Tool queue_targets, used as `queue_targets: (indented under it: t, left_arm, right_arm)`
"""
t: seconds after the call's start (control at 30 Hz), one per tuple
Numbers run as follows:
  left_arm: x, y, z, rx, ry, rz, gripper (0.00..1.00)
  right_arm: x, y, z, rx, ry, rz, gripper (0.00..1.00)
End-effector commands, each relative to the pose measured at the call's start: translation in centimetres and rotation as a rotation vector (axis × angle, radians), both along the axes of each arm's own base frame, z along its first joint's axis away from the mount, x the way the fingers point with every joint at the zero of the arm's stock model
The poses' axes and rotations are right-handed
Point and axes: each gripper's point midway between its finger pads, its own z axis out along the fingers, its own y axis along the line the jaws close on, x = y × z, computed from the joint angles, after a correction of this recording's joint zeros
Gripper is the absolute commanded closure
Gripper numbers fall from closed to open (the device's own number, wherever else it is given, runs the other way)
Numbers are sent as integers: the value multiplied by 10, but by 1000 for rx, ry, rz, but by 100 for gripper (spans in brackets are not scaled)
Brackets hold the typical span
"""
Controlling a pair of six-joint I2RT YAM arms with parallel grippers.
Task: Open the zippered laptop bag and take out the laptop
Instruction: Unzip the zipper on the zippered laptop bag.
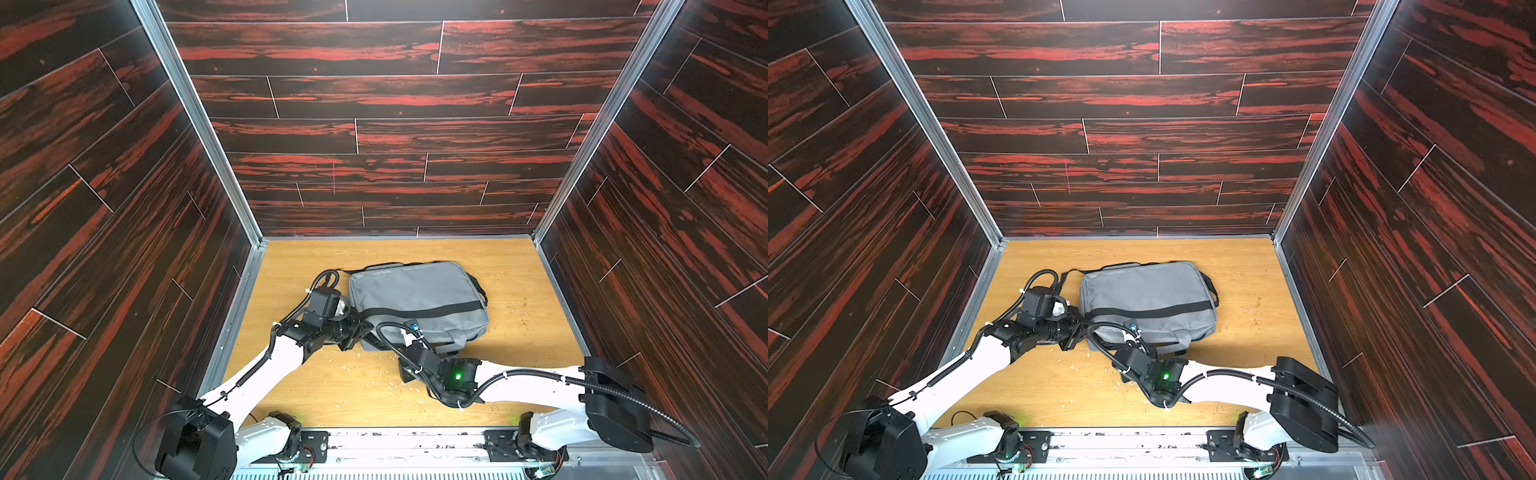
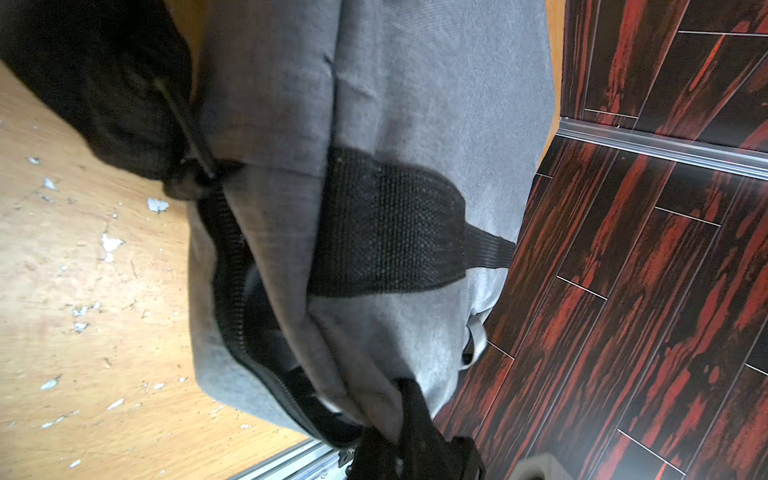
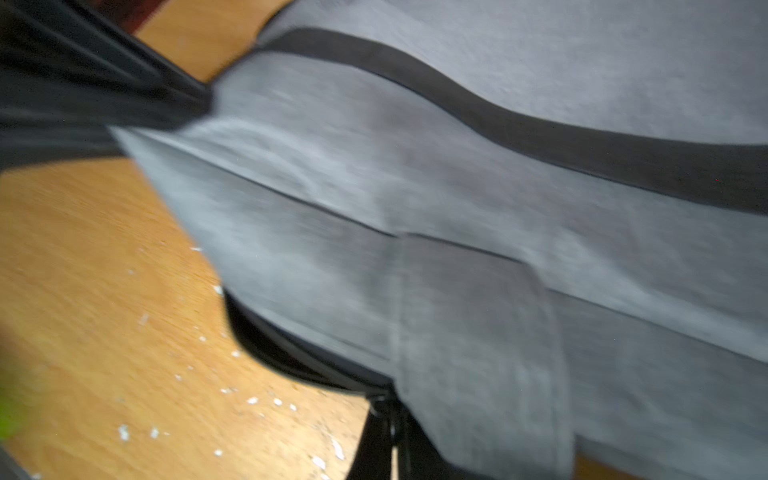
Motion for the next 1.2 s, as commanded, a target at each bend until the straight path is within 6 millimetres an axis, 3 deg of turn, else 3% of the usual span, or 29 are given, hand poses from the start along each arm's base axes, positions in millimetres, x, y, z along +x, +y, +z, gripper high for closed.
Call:
queue_targets:
  t: [0.0,0.4,0.7,0.97,1.17]
  left_arm:
    - [17,5,29,-3,-117,31,100]
    - [12,13,23,34,-107,50,100]
    - [6,17,13,50,-83,59,100]
    - [3,20,6,68,-70,64,100]
    - [2,20,4,67,-61,65,100]
  right_arm:
    - [-2,-24,5,-19,16,-29,100]
    - [1,-103,-2,-92,77,-132,100]
    - [18,-167,-13,-95,136,-246,100]
    - [44,-203,-18,-16,219,-375,100]
    - [62,-213,-23,2,272,-389,100]
